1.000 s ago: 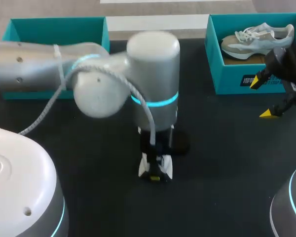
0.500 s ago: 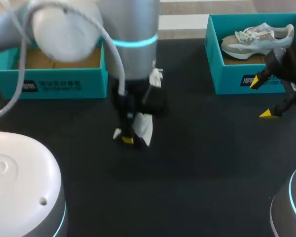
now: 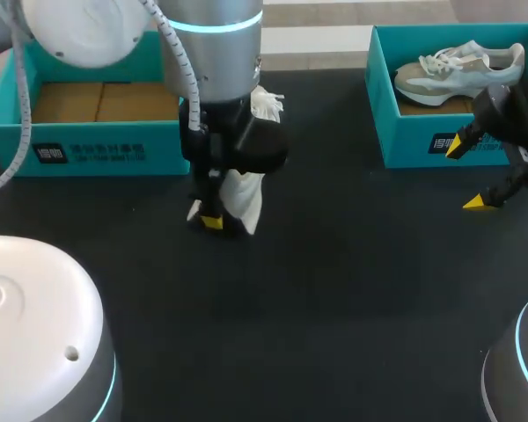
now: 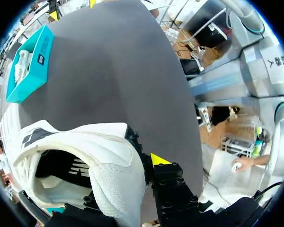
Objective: Take the shoe out of the shoebox, open the shoe tongue, remove and reinsert the insole, then place the shoe into the shoebox
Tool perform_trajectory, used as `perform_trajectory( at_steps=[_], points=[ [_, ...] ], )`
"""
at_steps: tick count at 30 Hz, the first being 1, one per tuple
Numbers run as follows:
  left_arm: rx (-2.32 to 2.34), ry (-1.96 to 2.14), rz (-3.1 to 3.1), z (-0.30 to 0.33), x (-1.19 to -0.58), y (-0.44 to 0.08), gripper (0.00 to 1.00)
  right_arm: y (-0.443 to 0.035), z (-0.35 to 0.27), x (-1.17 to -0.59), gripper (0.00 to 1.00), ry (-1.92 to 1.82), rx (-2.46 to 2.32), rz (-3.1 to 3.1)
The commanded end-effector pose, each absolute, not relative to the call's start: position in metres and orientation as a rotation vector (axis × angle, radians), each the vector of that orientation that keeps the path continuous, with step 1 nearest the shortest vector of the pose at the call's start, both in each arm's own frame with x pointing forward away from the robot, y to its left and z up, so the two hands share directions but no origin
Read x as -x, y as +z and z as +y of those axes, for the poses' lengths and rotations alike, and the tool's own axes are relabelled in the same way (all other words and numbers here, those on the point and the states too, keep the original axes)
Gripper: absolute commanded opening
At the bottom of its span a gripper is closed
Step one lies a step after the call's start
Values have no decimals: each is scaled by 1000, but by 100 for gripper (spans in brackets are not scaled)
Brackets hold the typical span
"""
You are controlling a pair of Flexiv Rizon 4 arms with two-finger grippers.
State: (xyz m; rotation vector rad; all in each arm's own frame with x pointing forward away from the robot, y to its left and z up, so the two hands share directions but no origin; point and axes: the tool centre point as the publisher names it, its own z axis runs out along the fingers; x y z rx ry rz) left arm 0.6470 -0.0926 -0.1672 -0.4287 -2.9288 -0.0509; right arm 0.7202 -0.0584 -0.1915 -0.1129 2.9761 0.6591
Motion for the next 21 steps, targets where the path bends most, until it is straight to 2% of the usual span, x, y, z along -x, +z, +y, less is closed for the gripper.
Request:
perform_trajectory(
  at_steps=[1,12,21],
  points=[
    [459,-62,-2908,-60,-676,-156,0,-192,-58,-721,100,656,113,2978],
    [680,-70,-2824,39,-738,-155,0,-192,-58,-721,100,656,113,2978],
    [579,-91,-2912,105,-793,-153,0,-192,-58,-721,100,656,113,2978]
  ],
)
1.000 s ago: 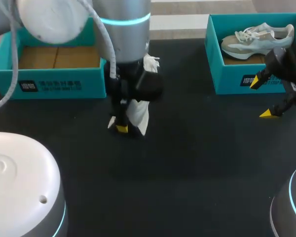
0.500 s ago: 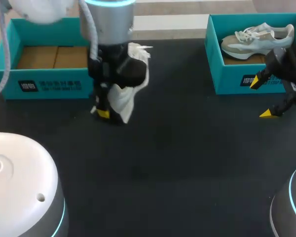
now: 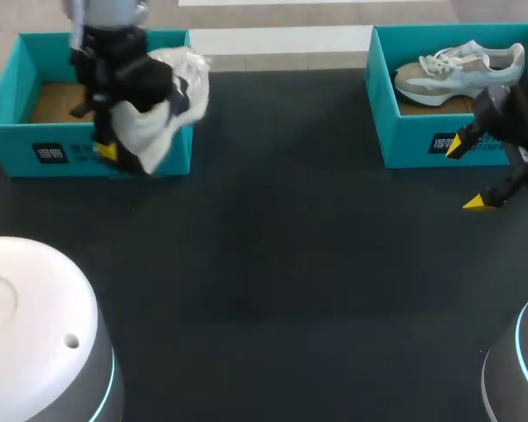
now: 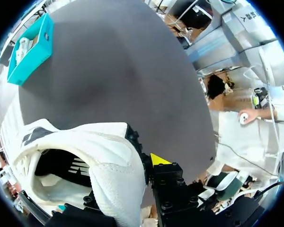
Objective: Take the shoe out of the shoebox, open the shoe tongue, remove and reinsert the insole, then place the shoe into the shoebox
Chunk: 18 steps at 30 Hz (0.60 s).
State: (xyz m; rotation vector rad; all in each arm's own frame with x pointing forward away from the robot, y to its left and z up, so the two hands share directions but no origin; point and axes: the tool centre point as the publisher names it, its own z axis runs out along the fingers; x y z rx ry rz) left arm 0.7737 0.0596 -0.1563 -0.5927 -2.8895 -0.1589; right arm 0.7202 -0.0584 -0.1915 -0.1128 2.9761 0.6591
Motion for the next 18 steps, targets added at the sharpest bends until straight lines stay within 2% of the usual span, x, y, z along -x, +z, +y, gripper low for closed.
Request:
perform_trajectory(
  at_steps=[1,18],
  points=[
    [562,-111,-2931,112,-799,-153,0,-192,-58,-721,100,656,113,2978],
    [603,-120,-2893,204,-858,-133,0,-192,-58,-721,100,656,113,2978]
  ],
)
